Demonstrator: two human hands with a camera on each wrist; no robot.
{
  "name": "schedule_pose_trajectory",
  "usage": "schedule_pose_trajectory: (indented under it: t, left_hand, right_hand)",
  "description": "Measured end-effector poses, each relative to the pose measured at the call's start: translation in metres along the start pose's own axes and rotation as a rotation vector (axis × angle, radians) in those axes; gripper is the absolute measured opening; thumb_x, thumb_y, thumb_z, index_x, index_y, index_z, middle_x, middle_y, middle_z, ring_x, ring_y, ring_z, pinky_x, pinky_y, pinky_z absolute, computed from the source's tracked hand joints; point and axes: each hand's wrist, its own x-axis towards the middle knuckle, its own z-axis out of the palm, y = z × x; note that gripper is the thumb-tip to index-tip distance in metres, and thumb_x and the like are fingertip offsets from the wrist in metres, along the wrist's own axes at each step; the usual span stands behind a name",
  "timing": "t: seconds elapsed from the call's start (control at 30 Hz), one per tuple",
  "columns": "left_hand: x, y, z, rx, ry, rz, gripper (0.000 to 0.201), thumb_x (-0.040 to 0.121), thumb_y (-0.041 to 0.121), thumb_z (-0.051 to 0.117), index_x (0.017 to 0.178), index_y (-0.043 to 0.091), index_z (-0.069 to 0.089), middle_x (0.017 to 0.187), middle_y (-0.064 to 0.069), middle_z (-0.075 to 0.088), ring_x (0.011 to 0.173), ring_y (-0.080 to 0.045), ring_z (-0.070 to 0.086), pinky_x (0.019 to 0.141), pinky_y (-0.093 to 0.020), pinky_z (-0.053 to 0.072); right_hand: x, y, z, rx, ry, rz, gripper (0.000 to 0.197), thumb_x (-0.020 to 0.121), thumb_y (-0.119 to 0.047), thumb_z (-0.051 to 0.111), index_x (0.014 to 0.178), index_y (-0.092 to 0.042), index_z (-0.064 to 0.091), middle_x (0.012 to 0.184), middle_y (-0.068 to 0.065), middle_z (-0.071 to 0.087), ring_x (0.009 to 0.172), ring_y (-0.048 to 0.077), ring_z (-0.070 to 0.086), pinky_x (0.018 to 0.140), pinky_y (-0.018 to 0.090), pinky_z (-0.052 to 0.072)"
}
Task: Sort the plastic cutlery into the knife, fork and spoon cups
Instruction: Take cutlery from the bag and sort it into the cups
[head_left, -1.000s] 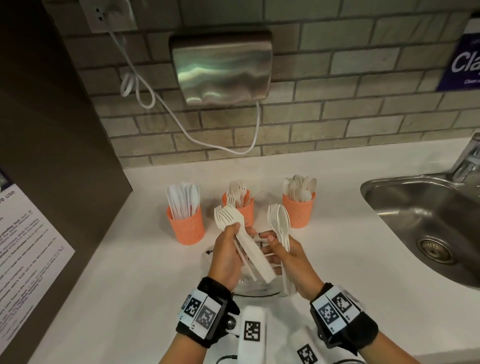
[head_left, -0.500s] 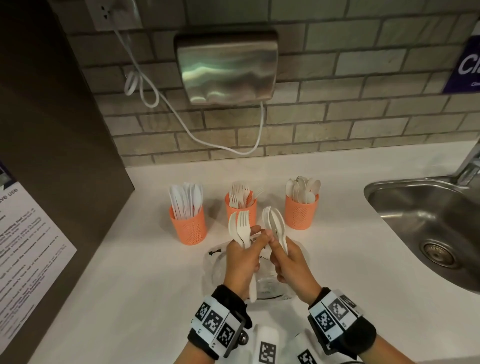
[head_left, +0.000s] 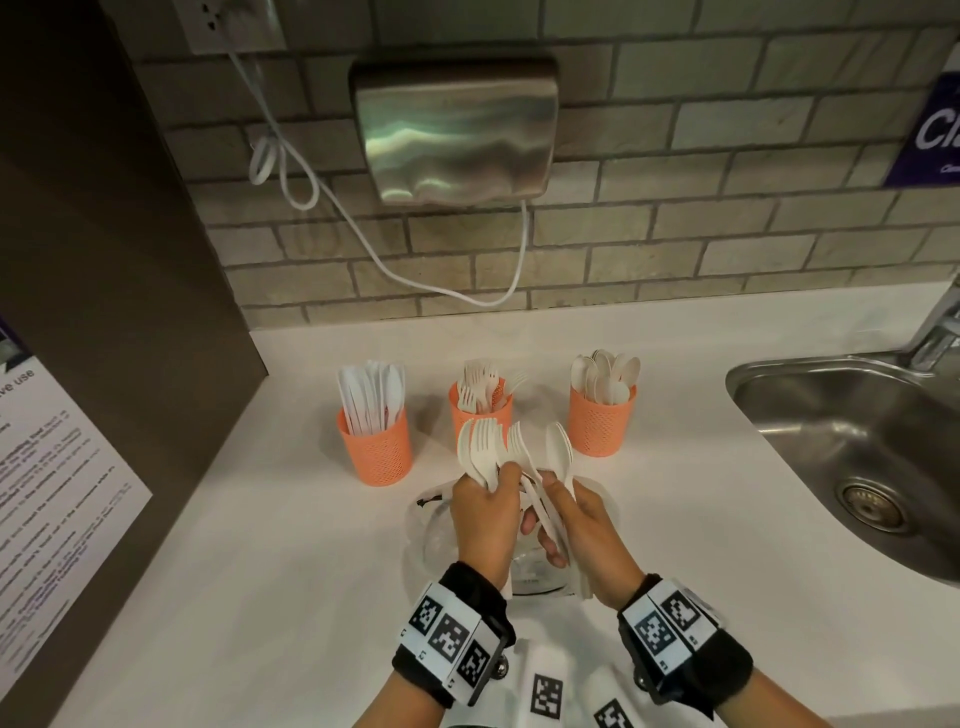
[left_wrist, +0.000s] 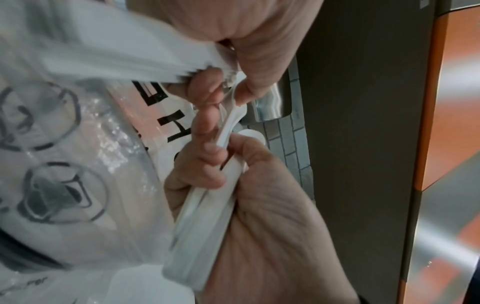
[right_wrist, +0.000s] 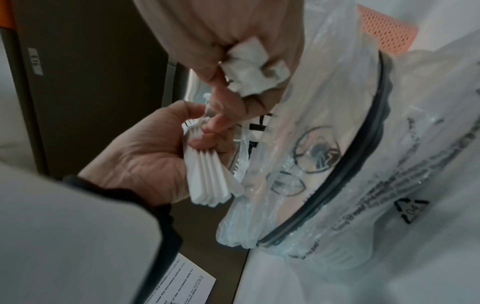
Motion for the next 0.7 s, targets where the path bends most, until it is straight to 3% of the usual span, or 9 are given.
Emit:
schedule_pose_trajectory:
  t: [0.1, 0.23, 0.37, 0.47, 0.53, 0.63, 0.7]
  left_hand:
    - [0.004, -0.004, 0.001, -0.014, 0.035, -0.017, 0.025, 0.089, 0.007, 0.047, 0.069, -0.003, 0.059, 0.053, -0.013, 0.053, 0.031, -0.009, 0.041, 0.034, -0.014, 0.028]
    - [0.005, -0.005, 0.0, -0.05, -0.007, -0.045, 0.025, 0.092, 0.009, 0.047, 0.07, 0.005, 0.059, 0.048, 0.0, 0.054, 0.037, -0.007, 0.045, 0.036, -0.016, 0.032]
    - [-0.002, -0.004, 0.0, -0.054, -0.118, -0.023, 0.025, 0.095, 0.023, 0.05, 0.079, 0.007, 0.061, 0.04, 0.007, 0.049, 0.034, -0.004, 0.039, 0.035, -0.016, 0.029]
    - [-0.006, 0.002, 0.001, -0.088, -0.178, 0.032, 0.015, 0.092, 0.015, 0.056, 0.086, 0.002, 0.06, 0.054, 0.004, 0.056, 0.036, -0.002, 0.047, 0.037, -0.011, 0.034]
    - [-0.005, 0.002, 0.002, -0.095, -0.168, 0.024, 0.007, 0.09, 0.007, 0.057, 0.086, 0.002, 0.059, 0.063, -0.003, 0.058, 0.037, -0.001, 0.051, 0.037, -0.01, 0.035]
    - [0.003, -0.002, 0.003, -0.063, -0.095, -0.058, 0.016, 0.092, 0.011, 0.053, 0.079, 0.006, 0.062, 0.057, 0.0, 0.06, 0.038, -0.002, 0.052, 0.037, -0.016, 0.037]
    - [0.01, -0.001, 0.001, -0.097, -0.071, -0.109, 0.018, 0.092, 0.015, 0.052, 0.082, 0.006, 0.064, 0.059, -0.001, 0.064, 0.048, -0.009, 0.059, 0.046, -0.021, 0.046]
  right_hand:
    - [0.001, 0.001, -0.002, -0.031, 0.028, -0.036, 0.03, 0.1, -0.024, 0.034, 0.106, -0.012, 0.061, 0.065, 0.008, 0.061, 0.04, 0.009, 0.046, 0.036, 0.02, 0.035]
    - [-0.001, 0.0, -0.001, -0.036, 0.033, -0.065, 0.023, 0.098, -0.017, 0.04, 0.106, -0.013, 0.061, 0.064, 0.002, 0.067, 0.048, 0.009, 0.059, 0.043, 0.021, 0.049]
    - [-0.003, -0.007, -0.003, -0.026, 0.007, -0.1, 0.021, 0.097, -0.015, 0.041, 0.1, -0.016, 0.062, 0.057, 0.0, 0.066, 0.044, 0.01, 0.06, 0.041, 0.021, 0.049]
    - [-0.003, -0.008, -0.006, -0.07, -0.018, -0.089, 0.022, 0.097, -0.019, 0.041, 0.105, -0.013, 0.061, 0.064, 0.005, 0.064, 0.043, 0.011, 0.057, 0.04, 0.021, 0.047]
    - [-0.003, -0.009, -0.008, -0.068, -0.043, -0.076, 0.022, 0.097, -0.02, 0.041, 0.105, -0.013, 0.06, 0.067, 0.009, 0.063, 0.043, 0.012, 0.057, 0.04, 0.021, 0.048]
    - [-0.002, -0.013, -0.01, -0.057, -0.074, -0.065, 0.025, 0.098, -0.021, 0.039, 0.106, -0.016, 0.061, 0.074, 0.01, 0.066, 0.051, 0.012, 0.064, 0.047, 0.022, 0.052]
    - [0.0, -0.017, -0.013, -0.078, -0.07, -0.048, 0.028, 0.098, -0.024, 0.039, 0.111, -0.015, 0.061, 0.081, 0.008, 0.069, 0.062, 0.011, 0.069, 0.051, 0.02, 0.052]
